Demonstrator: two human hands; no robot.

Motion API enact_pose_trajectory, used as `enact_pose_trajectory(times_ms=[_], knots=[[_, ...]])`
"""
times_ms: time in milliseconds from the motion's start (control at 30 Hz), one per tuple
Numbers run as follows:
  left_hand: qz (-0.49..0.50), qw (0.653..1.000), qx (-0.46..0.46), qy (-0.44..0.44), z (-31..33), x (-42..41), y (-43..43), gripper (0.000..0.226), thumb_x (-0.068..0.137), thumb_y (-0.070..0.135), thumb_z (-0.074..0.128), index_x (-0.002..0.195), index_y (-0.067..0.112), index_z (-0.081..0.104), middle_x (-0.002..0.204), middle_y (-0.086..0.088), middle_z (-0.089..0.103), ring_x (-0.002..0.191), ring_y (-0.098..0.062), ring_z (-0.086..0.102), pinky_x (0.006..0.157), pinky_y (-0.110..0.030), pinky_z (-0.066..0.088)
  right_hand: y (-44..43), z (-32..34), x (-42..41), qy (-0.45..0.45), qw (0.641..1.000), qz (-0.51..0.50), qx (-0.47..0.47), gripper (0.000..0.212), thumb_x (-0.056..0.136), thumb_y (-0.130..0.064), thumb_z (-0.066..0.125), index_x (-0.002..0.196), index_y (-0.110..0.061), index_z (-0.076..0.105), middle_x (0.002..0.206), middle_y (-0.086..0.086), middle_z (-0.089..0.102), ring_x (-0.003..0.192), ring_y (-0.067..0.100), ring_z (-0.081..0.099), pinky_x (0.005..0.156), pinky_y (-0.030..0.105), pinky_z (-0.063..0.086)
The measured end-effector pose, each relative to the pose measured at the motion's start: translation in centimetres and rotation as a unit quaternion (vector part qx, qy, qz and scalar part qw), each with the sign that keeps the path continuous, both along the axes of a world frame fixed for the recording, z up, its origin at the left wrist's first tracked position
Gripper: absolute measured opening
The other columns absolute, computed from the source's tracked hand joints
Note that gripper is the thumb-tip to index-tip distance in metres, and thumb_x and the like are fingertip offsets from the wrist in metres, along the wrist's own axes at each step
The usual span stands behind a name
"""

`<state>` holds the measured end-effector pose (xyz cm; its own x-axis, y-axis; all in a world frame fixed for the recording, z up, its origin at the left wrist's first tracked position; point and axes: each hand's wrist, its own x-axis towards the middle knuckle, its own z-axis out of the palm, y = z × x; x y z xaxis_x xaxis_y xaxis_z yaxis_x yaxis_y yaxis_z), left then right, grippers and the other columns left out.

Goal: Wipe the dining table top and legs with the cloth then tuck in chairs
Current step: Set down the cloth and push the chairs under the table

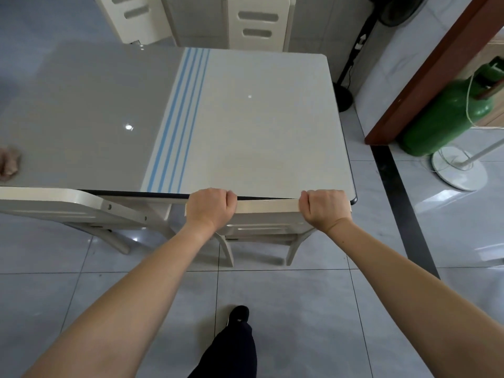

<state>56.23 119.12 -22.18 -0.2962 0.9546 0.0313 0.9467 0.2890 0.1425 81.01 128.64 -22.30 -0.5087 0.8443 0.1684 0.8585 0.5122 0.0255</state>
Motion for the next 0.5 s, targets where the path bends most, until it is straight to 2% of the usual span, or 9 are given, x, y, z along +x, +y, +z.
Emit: enact_pose_trajectory(times_ms=[100, 233, 367, 500], knots=[[-0.011, 1.000, 0.003, -0.005, 0.1, 0.3, 0.9, 0.046, 0.084, 0.030, 0.030, 0.045, 0.011, 0.045, 0.040, -0.002, 0.039, 0.039, -0.023, 0.037, 0.042, -0.022, 0.020, 1.2, 0.3, 0.3, -0.004, 1.000, 0.003, -0.006, 0.053, 0.086, -0.034, 0.012, 0.044, -0.014, 0.036, 0.037, -0.002, 0.032, 0.034, 0.025, 0.032, 0.045, 0.020, 0.014], [-0.027, 1.000, 0.003, -0.007, 0.2, 0.1, 1.6, 0.046, 0.086, 0.031, 0.029, 0.047, 0.012, 0.047, 0.043, -0.001, 0.042, 0.041, -0.023, 0.038, 0.042, -0.022, 0.018, 1.7, 0.1, 0.1, 0.000, 1.000, -0.019, -0.015, 0.051, 0.086, -0.035, 0.014, 0.045, -0.016, 0.037, 0.039, -0.002, 0.034, 0.034, 0.026, 0.037, 0.045, 0.019, 0.017], [-0.041, 0.999, -0.004, -0.017, 0.4, -0.4, 1.8, 0.047, 0.088, 0.030, 0.031, 0.047, 0.013, 0.047, 0.042, 0.001, 0.040, 0.039, -0.020, 0.038, 0.041, -0.022, 0.018, 1.4, 0.5, -0.4, 0.021, 0.999, -0.029, -0.016, 0.047, 0.086, -0.033, 0.020, 0.044, -0.018, 0.033, 0.038, -0.006, 0.026, 0.033, 0.023, 0.029, 0.045, 0.017, 0.013], [-0.042, 0.998, -0.017, -0.036, 0.7, 0.5, 1.3, 0.045, 0.089, 0.030, 0.031, 0.050, 0.014, 0.046, 0.047, -0.001, 0.045, 0.045, -0.024, 0.046, 0.042, -0.024, 0.023, 0.7, 0.5, 0.2, 0.021, 0.998, -0.039, -0.039, 0.046, 0.084, -0.034, 0.017, 0.045, -0.016, 0.033, 0.039, -0.009, 0.017, 0.037, 0.025, 0.030, 0.045, 0.020, 0.014]])
